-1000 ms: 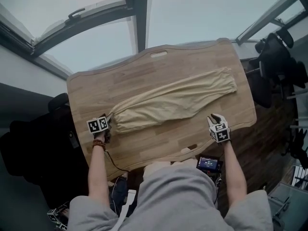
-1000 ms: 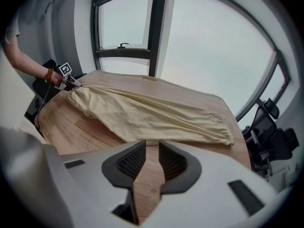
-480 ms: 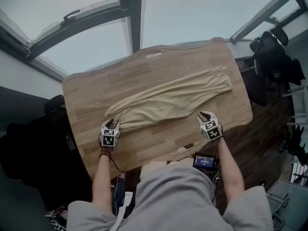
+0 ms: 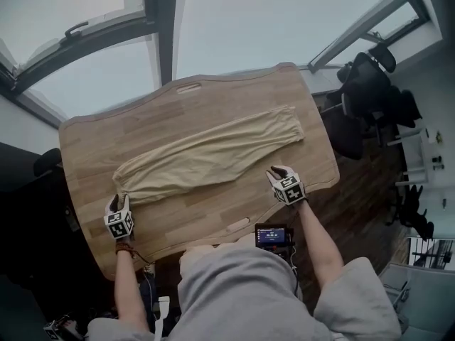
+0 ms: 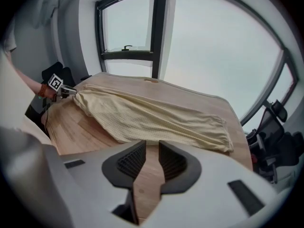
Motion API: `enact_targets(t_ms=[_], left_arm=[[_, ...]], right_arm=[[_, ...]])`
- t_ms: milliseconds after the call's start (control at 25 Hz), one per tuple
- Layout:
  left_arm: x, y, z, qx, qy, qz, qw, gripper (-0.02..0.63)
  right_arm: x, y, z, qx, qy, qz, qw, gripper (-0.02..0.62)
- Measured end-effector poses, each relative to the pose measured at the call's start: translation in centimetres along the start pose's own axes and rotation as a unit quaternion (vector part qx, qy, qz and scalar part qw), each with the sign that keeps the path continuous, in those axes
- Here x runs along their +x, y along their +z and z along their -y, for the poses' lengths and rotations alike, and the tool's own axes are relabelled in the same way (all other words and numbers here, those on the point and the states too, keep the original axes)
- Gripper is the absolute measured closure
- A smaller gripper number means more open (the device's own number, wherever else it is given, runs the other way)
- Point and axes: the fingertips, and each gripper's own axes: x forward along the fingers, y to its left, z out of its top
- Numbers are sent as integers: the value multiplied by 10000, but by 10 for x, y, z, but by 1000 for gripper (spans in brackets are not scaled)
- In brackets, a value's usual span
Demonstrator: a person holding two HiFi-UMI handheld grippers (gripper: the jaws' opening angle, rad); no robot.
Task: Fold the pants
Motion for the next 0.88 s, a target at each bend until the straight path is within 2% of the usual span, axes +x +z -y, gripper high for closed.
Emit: enact_targets(t_ms=[200, 280, 360, 440, 600, 760, 880], left_arm=[[-25, -46, 2, -581, 855, -362, 9940, 448], [-43, -47, 12, -732, 1170, -292, 9900, 449], [-61, -42, 37, -786, 1312, -130, 9882, 460], [-72, -36, 73, -747, 1330, -14, 9883, 460], [-79, -26, 149, -666, 1281, 99, 9895, 462], [-76, -12, 214, -966, 1178, 331, 9878, 465], [-65, 0, 260, -1013, 979, 397, 9892, 469]], right_arm=[[8, -4, 89, 768, -186, 353, 9962, 506], [13, -8, 136, 1091, -322, 517, 9922, 484], [19, -12, 185, 1355, -431, 635, 9878, 462], [30, -16, 233, 1485, -417, 684, 9857, 452], [64, -26, 305, 1388, -250, 580, 9883, 423], [91, -37, 343, 1475, -130, 420, 9881, 407], [106, -40, 355, 1707, -29, 436, 9844, 407]])
